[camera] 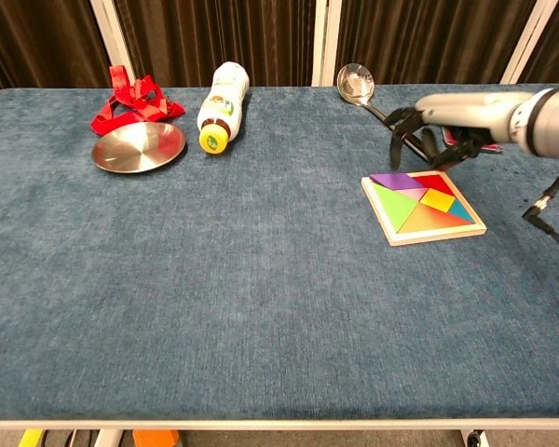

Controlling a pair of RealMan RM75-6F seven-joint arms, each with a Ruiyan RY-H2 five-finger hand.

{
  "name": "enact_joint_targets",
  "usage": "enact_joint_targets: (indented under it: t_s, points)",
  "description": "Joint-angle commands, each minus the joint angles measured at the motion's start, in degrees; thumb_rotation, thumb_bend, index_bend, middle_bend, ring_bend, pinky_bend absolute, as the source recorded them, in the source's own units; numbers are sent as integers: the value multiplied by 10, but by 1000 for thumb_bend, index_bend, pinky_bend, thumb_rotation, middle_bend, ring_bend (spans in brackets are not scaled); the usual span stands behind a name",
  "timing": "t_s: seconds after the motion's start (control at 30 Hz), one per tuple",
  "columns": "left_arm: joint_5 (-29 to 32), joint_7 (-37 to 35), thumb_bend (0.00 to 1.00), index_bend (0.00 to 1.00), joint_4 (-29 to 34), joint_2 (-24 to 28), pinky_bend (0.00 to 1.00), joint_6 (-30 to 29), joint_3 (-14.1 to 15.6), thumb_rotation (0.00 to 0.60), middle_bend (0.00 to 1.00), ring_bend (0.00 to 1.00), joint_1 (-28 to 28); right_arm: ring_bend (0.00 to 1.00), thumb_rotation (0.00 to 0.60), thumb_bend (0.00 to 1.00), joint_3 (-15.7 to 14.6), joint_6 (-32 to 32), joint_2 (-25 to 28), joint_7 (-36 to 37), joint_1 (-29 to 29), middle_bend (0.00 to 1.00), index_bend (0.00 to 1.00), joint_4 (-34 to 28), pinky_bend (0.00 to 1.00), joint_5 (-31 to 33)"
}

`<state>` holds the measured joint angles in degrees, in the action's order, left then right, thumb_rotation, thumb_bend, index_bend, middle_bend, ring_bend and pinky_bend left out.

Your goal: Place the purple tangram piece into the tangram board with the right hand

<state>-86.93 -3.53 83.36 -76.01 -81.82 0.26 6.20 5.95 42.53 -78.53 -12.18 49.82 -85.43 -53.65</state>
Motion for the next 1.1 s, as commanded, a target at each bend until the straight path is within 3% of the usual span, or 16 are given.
enact_joint_targets:
  t_s: [0.03,0.23,0.4,0.6,0.83,1.1]
  points:
    - [-2,3,31,143,3,0,140,-1,0,600,45,0,0,0,600,971,-1,9,16,13,-15,0,357,-8,0,-11]
    - [-1,16,31,142,9,-1,140,1,0,600,45,0,2,0,600,948,-7,-16,9,13,-12,0,204,3,0,-2]
    - [3,17,31,143,10,0,140,2,-1,600,45,0,2,0,600,945,-7,-35,-12,8,-1,0,151,22,0,2]
    - [5,9,30,142,3,-1,140,5,0,600,45,0,1,0,600,948,-9,-43,-26,-4,8,0,148,32,0,13]
    - [4,0,31,142,-3,-3,141,4,1,600,45,0,0,0,600,953,-13,-39,-26,-17,10,0,253,31,0,24]
    - [5,-4,31,142,-6,-4,140,7,1,600,45,0,1,0,600,954,-16,-36,-26,-22,10,0,297,31,0,30]
